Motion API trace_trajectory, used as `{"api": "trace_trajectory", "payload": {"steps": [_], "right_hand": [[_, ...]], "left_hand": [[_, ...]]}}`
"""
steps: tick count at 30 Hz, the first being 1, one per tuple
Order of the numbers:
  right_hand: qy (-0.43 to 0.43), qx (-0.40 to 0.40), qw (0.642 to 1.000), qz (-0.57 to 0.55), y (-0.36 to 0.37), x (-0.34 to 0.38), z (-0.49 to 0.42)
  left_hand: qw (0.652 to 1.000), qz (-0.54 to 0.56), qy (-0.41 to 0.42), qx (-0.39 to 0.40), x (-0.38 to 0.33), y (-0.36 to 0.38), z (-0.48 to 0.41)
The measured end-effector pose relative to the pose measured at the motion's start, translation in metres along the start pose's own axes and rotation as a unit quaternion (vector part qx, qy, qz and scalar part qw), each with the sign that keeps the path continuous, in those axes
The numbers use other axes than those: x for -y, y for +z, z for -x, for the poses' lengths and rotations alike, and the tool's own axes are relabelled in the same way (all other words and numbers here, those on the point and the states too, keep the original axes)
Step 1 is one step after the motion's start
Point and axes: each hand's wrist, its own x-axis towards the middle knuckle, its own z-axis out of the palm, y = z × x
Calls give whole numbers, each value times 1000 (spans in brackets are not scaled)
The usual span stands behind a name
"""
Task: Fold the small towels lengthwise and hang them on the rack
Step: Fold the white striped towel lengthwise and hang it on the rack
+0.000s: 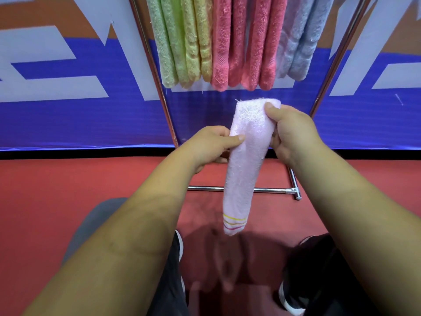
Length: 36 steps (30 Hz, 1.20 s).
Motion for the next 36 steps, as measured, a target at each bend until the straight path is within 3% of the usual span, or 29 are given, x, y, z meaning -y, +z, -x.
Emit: {"api": "trace_trajectory", "payload": {"steps": [11, 19, 25, 36], "right_hand": [[10, 14, 999, -36, 1, 1, 0], [6, 44, 999, 1, 3, -1, 4], [-35, 40, 997, 57, 1, 2, 5], [-86, 0, 992, 93, 1, -2, 3]], "left_hand": [[994, 82, 14, 68, -10, 12, 10], [999, 35, 20, 3, -8, 9, 8], [998, 25, 36, 50, -6, 4, 10], [998, -6, 70, -7, 1, 3, 5]]}}
